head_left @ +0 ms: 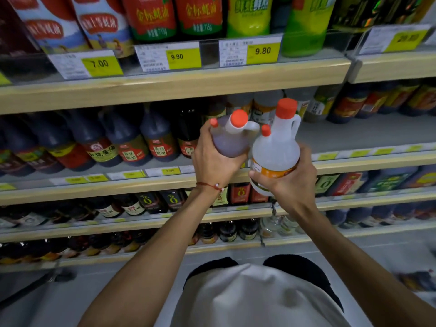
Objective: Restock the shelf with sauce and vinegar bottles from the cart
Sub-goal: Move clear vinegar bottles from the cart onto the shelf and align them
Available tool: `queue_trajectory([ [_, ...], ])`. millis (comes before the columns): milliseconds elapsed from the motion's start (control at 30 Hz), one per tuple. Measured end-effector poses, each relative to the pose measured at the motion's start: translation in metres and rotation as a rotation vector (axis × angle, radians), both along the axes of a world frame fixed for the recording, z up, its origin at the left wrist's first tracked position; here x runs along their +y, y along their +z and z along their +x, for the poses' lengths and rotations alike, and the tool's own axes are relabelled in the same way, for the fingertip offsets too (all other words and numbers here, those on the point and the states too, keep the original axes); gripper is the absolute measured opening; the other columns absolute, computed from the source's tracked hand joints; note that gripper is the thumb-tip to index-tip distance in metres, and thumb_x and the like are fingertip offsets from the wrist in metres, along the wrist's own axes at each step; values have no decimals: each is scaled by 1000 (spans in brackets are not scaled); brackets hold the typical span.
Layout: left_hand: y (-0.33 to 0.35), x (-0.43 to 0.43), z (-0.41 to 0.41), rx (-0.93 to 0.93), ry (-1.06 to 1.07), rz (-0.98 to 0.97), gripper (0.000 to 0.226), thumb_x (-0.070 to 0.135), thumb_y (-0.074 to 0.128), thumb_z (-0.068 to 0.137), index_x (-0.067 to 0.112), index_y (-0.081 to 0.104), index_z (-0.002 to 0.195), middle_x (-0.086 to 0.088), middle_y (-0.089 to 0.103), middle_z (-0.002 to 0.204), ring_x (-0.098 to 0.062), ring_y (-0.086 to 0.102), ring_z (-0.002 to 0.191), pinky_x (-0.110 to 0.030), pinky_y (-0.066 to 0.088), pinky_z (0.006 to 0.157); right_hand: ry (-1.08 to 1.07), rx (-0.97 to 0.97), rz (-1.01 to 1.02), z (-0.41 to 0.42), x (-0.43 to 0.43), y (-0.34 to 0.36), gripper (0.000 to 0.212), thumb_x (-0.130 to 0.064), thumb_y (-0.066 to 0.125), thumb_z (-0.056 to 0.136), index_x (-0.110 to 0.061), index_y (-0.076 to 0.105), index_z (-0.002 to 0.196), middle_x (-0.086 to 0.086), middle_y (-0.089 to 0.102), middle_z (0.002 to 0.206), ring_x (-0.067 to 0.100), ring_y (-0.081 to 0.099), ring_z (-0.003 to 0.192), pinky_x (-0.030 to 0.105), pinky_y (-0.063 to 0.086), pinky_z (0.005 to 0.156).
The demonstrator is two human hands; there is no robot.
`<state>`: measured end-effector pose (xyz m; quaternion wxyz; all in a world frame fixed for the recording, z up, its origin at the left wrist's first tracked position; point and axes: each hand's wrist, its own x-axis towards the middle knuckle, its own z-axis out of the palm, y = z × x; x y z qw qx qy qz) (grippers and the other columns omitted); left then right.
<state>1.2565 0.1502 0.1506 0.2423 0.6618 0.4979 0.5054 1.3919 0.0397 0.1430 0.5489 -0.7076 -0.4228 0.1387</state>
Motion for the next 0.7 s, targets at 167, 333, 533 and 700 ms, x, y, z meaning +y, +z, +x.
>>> queue_trajectory([
  [167, -15, 23, 18, -18, 64, -46, 100, 43, 94, 53, 20, 48, 138, 0, 67, 125, -24, 64, 111, -29, 52, 84, 14, 13, 60, 12, 5, -16, 100, -40, 100, 56, -21, 47, 138, -9, 58, 122, 12, 60, 110, 21, 53, 85],
  [333, -24, 44, 32, -15, 134, -68, 105, 47, 95, 53, 18, 47, 142, -5, 68, 127, -29, 65, 115, -29, 50, 86, 18, 11, 69, 25, 7, -26, 98, -40, 100, 56, -20, 47, 136, -8, 60, 123, 14, 61, 110, 23, 56, 84],
  [533, -27, 67, 39, 20, 158, -171, 104, 53, 93, 53, 18, 49, 141, -6, 69, 127, -31, 65, 115, -34, 53, 87, 47, 51, 71, 34, 10, -30, 98, -34, 101, 57, -22, 47, 138, -21, 58, 118, 5, 59, 107, 11, 52, 80],
  [700, -27, 77, 41, 42, 129, -195, 106, 52, 93, 56, 14, 46, 143, -7, 69, 126, -30, 65, 115, -30, 51, 83, 70, 68, 29, 31, 13, -31, 101, -37, 101, 56, -22, 48, 139, -12, 61, 123, 12, 63, 110, 25, 57, 85],
])
